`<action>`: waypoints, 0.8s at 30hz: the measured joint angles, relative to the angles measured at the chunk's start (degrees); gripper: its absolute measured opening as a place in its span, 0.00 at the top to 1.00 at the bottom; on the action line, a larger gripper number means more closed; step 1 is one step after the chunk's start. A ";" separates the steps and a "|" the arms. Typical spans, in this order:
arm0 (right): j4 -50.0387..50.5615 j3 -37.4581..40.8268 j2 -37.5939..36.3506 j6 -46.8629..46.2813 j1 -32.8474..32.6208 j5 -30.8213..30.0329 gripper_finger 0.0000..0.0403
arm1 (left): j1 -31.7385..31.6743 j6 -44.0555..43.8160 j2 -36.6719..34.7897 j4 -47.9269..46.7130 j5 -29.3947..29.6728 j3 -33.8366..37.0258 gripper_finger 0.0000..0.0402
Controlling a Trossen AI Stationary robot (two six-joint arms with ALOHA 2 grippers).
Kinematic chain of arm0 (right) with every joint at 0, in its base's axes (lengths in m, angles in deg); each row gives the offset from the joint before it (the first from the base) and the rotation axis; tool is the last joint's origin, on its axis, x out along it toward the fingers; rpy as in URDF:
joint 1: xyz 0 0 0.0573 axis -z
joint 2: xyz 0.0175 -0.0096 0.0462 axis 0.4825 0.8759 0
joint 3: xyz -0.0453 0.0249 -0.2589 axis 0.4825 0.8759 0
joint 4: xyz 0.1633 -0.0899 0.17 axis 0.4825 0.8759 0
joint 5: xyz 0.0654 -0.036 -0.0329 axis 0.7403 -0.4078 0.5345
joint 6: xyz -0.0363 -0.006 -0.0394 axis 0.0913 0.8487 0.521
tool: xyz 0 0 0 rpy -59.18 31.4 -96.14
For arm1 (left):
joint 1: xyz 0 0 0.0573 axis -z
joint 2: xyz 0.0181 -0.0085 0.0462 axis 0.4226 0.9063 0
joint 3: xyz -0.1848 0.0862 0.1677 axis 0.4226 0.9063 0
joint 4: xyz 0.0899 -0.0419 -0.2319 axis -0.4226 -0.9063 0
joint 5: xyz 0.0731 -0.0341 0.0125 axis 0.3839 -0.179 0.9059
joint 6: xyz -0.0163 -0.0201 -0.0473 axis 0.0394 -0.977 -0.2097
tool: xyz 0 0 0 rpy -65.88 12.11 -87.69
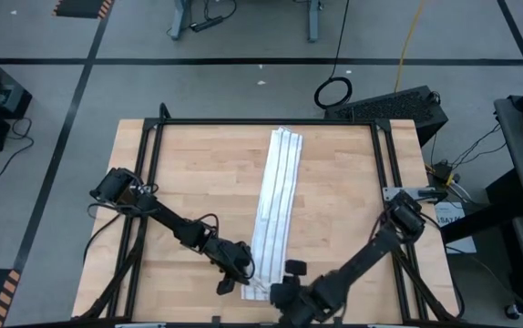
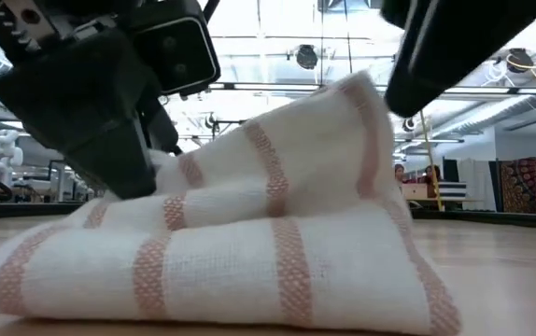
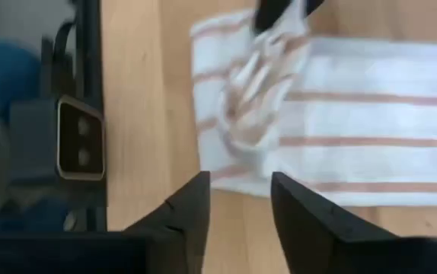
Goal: Roll towel into tight, uniform cylinder
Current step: Roll the white brown kitchen towel
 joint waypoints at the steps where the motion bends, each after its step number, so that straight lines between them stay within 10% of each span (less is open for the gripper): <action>1: 0.14 0.00 0.05 -1.29 -0.69 -2.66 0.65 | 0.00 -0.02 0.00 0.42 0.00 0.00 0.93; 16: -3.81 0.02 5.68 -2.42 -3.06 -19.22 0.46 | -0.02 1.45 0.00 5.61 -1.11 -0.11 0.93; 24: -10.20 0.02 5.68 -0.43 -3.00 -14.36 0.75 | 0.09 -0.02 0.00 5.62 -1.36 -0.13 0.93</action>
